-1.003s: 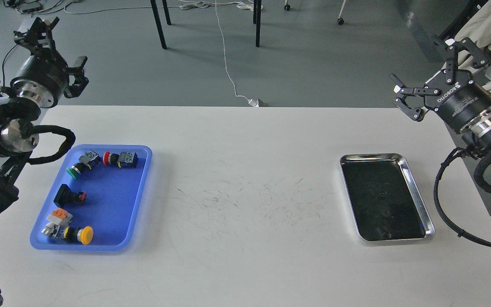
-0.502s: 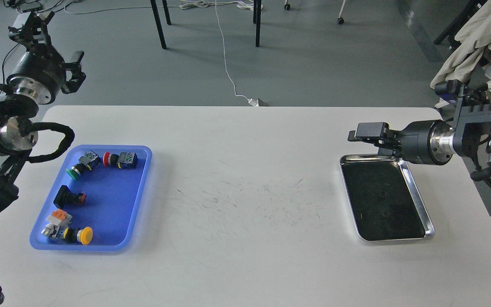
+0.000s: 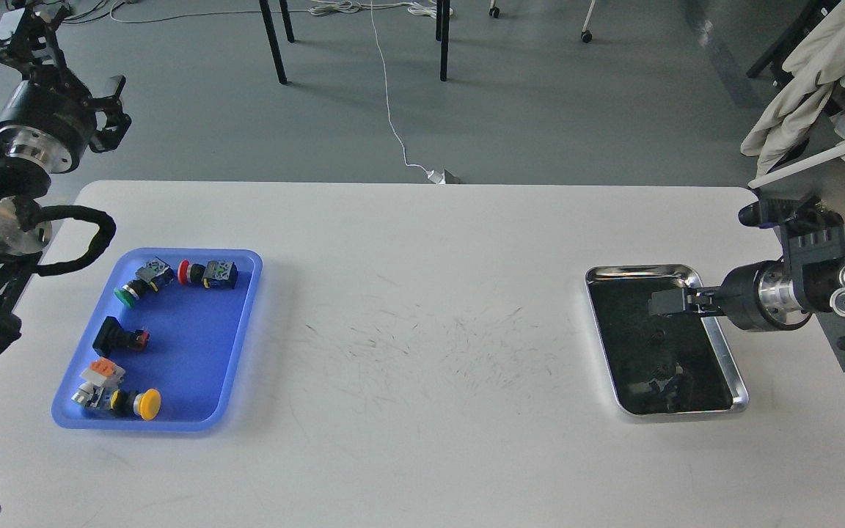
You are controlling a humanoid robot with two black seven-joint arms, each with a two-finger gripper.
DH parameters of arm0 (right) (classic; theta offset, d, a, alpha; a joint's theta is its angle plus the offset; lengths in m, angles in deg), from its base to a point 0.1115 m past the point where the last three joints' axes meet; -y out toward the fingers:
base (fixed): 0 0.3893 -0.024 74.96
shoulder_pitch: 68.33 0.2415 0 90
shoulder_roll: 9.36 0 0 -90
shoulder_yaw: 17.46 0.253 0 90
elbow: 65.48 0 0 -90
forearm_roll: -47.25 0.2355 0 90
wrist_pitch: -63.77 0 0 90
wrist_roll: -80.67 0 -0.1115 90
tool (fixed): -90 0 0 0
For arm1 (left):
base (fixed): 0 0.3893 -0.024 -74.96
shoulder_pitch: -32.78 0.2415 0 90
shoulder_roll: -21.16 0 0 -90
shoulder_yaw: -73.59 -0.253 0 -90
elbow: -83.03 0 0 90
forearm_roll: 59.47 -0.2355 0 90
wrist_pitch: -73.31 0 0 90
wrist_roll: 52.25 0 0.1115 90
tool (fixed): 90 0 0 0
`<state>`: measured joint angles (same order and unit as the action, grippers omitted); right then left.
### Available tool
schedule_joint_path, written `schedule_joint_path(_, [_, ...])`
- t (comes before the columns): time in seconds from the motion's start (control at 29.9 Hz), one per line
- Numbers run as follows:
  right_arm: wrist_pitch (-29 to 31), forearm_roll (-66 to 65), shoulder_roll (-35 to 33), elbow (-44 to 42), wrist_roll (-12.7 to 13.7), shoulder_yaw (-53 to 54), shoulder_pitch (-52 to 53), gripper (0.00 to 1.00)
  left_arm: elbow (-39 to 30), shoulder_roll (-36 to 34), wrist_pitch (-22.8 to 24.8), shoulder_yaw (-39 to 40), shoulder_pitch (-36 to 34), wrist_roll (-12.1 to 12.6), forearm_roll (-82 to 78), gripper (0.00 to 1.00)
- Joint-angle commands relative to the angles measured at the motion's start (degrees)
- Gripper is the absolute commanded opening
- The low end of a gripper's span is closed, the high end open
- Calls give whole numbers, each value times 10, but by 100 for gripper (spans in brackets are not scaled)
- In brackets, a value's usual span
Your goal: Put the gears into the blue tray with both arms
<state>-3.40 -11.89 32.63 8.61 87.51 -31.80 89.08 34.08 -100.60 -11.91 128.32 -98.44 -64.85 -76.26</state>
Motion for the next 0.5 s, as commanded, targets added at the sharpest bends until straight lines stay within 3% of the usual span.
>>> schedule_joint_path(0.0, [-2,0,9,-9,-3,-1,-17,92,0,-1,1,0,-1,-1,0,98])
schedule_joint_path(0.47, [-6,-1,56,-57,-5,0,-32,90,0,-7,0,-1,-1,-1,0,98])
